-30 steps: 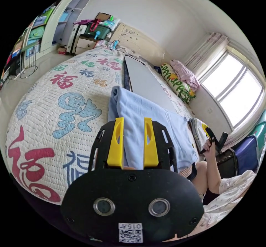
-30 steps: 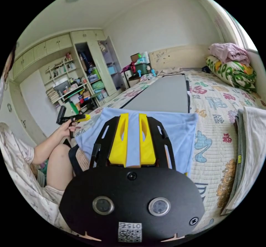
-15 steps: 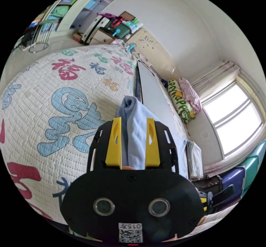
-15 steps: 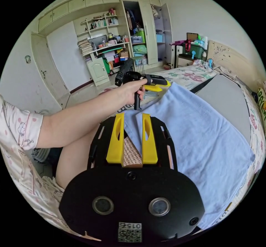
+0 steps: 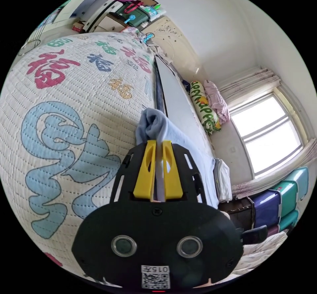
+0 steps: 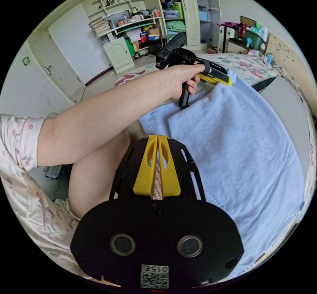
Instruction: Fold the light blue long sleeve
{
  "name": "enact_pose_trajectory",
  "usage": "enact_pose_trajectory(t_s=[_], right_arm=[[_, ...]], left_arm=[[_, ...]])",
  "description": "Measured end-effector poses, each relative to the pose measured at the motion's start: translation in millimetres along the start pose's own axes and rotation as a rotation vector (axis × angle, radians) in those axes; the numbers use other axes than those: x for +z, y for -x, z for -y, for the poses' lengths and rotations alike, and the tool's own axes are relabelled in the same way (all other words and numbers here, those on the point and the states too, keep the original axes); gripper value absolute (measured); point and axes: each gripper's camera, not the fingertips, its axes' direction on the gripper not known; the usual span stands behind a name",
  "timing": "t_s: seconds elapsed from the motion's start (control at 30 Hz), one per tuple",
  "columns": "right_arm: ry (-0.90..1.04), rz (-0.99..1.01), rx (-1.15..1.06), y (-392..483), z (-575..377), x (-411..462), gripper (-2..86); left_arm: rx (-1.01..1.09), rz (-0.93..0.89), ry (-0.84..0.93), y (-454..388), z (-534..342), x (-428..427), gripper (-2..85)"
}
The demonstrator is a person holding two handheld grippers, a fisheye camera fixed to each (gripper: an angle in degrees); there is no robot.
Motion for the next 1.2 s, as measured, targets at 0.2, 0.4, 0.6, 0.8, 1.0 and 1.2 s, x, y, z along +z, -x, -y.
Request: enact_pose_trajectory(t_s=[0.2,0.4,0.6,0.8,1.0,1.2], right_arm=[[-0.094,-0.199,0.021,0.5,-3.1,-9.4,6.3],[-0.007,-0.293,-0.009,12.5,37.7,6.0,3.9],[-0.044,-0.207,0.029,22.6,54.6,-53.3,0.0],[-0.137,-0.068,0.163,10.3,83.0,-139.4,-0.8],[-0.762,-0.125,0.297,34.3,42.2,-420.7,-0.6],[-1.709,-0.507,0.16,231.6,-62.9,-709.1,-0.6]], left_arm=[[-0.018,0.002,0.01,-16.8,25.9,10.1,3.5],[-0.022,-0.065,-0.039,-43.7,52.6,7.6,6.5],[0.071,0.068,-0.114,-111.3,85.6,-9.3,0.9],[0.071,0.174,-0.094,-162.3,113.1,-13.9,0.0],[0.235,0.176,-0.605,-305.2,37.1,-140.8,-0.8],[0.201,-0.282,-0.492,-448.5,-73.0,-75.9,-0.9]])
